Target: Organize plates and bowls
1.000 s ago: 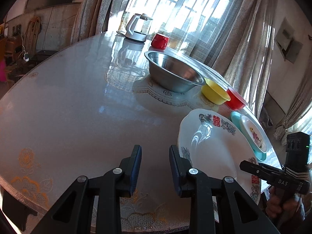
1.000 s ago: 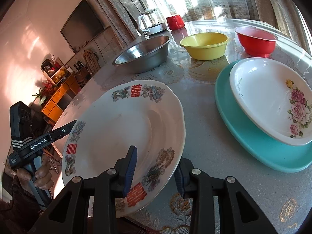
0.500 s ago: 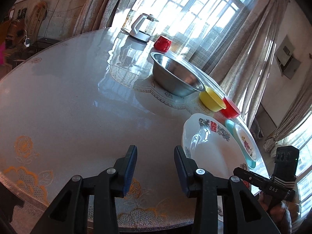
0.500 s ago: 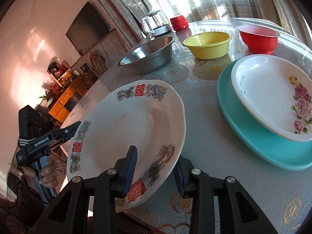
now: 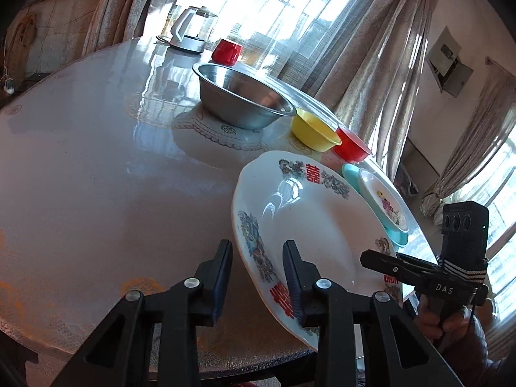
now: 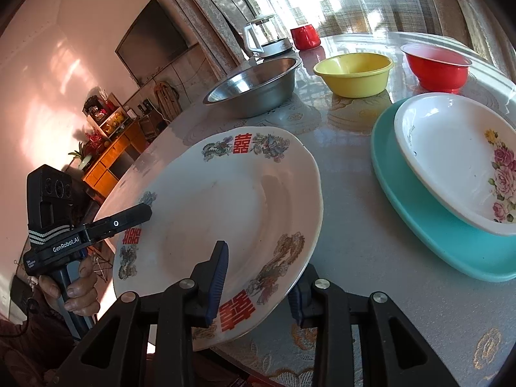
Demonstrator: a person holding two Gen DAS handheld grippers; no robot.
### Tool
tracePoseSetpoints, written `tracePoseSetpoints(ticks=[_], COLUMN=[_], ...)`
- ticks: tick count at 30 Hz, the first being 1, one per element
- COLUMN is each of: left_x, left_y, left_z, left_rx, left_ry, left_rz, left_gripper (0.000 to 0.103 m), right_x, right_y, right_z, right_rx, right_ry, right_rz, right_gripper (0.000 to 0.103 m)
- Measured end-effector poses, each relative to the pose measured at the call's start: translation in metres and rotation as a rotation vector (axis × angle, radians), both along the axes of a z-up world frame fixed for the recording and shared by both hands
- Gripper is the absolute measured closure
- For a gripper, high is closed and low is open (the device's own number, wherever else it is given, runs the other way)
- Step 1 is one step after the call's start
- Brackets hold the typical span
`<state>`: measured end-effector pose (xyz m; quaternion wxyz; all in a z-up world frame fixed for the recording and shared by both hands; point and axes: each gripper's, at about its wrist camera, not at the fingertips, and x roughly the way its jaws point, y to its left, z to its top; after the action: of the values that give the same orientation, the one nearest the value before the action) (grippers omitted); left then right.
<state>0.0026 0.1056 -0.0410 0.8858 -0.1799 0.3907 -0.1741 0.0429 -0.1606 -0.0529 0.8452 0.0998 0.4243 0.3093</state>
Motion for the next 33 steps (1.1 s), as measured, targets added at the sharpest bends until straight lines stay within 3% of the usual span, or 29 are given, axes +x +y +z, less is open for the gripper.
tracePoseSetpoints(ticks=[4,7,13,21,26,28,33], left_x=[0.004,0.013,0.028,0.034,0.030,0.028,0.024], left_y=[-0.011,-0.015,-0.010,-0.001,-0.003,-0.004,-0.006], left_z=[0.000,0.004,0.002,-0.001,-0.002,-0.001,0.001], left_rx=[0.031,0.074,0.068,0.026,0.043,0.043,0.061], left_ry=[-0.001,0.000,0.006,0.010,-0.025,-0.035,-0.022], left_rz=[-0.019,0.002,0.032,0.033,0.044,0.036,0.040], left_gripper=[0.079,0.079,0.079,0.078,0.078,0.084,0.084], right_x=[0.001,0.008,0.026,0.030,0.021,0.018,0.020], right_y=[-0.002,0.002,0.008,0.005,0.011,0.014,0.010], right_z=[-0.001,0.002,0.003,0.002,0.002,0.003,0.003], right_rx=[-0.012,-0.056,-0.071,-0.006,-0.050,-0.071,-0.066], right_ry=[-0.007,-0.020,-0.024,-0.029,-0.090,-0.105,-0.088], right_rz=[-0.020,-0.026,-0.036,-0.015,-0.007,-0.023,-0.064], right_gripper=[0.079,0.079,0.079,0.071,0.069,0.069,0.079])
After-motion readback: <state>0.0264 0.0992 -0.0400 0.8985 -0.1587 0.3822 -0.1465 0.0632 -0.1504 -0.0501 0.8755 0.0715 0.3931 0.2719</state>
